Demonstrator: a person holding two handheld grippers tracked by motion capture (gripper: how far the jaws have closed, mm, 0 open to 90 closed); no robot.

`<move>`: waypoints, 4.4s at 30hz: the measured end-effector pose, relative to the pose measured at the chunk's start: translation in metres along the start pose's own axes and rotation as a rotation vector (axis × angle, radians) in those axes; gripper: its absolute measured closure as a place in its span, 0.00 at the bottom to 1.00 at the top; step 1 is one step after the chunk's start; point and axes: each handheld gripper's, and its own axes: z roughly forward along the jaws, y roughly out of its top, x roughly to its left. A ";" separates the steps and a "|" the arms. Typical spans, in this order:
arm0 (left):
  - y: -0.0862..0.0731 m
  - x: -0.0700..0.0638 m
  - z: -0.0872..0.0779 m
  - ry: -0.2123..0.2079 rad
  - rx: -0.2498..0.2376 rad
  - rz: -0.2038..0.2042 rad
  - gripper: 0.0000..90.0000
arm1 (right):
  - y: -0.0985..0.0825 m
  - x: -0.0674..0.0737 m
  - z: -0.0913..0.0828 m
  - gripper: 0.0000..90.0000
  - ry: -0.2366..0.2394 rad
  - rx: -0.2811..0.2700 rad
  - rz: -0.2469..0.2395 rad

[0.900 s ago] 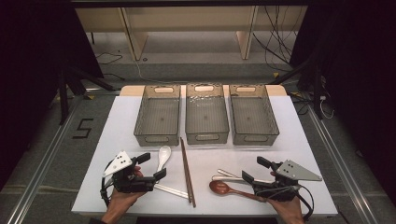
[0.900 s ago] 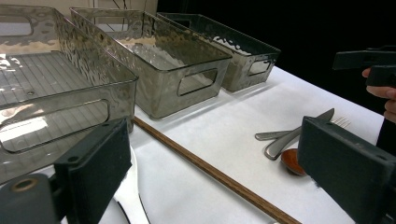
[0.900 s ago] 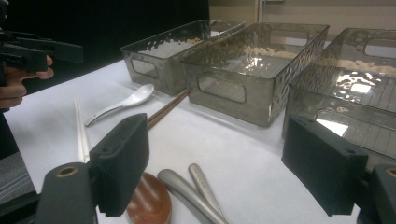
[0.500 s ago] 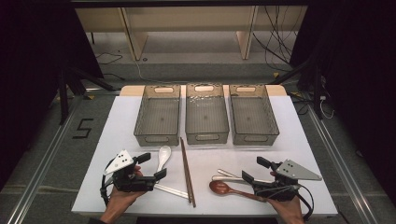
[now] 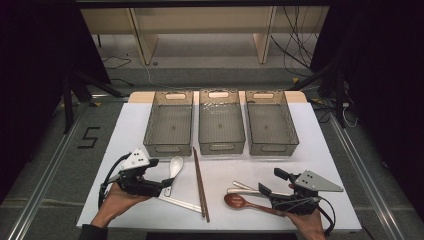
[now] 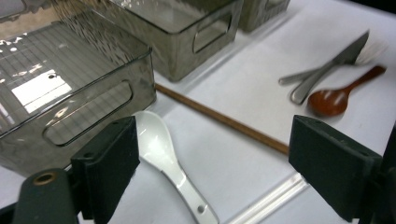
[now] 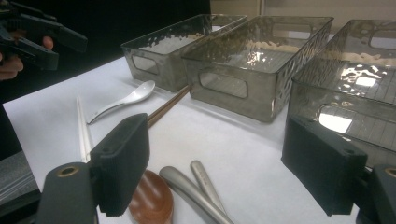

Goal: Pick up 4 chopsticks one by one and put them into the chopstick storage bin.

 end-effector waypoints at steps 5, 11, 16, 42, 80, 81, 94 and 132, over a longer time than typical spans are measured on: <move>0.005 -0.001 0.003 -0.001 0.130 0.070 0.20 | 0.000 0.000 0.000 0.27 0.007 0.004 0.003; 0.005 -0.004 0.013 -0.034 0.238 0.090 0.26 | 0.000 0.000 0.002 0.27 0.011 0.012 0.003; 0.006 -0.011 0.026 -0.052 0.291 0.081 0.27 | 0.000 0.000 0.002 0.27 0.011 0.015 0.004; 0.019 -0.034 0.085 -0.048 0.402 -0.133 0.31 | 0.000 0.001 0.002 0.27 0.013 0.023 0.004; 0.019 -0.046 0.128 0.000 0.550 -0.163 0.56 | 0.000 0.001 0.002 0.28 0.016 0.024 0.003; 0.019 -0.045 0.127 0.001 0.556 -0.155 0.57 | 0.000 0.001 0.002 0.28 0.015 0.024 0.002; 0.016 -0.033 0.117 0.002 0.617 -0.175 0.73 | 0.000 0.001 0.002 0.28 0.013 0.025 0.003; 0.007 -0.007 0.094 0.068 0.704 -0.221 0.89 | 0.000 -0.001 0.003 0.29 0.018 0.024 0.016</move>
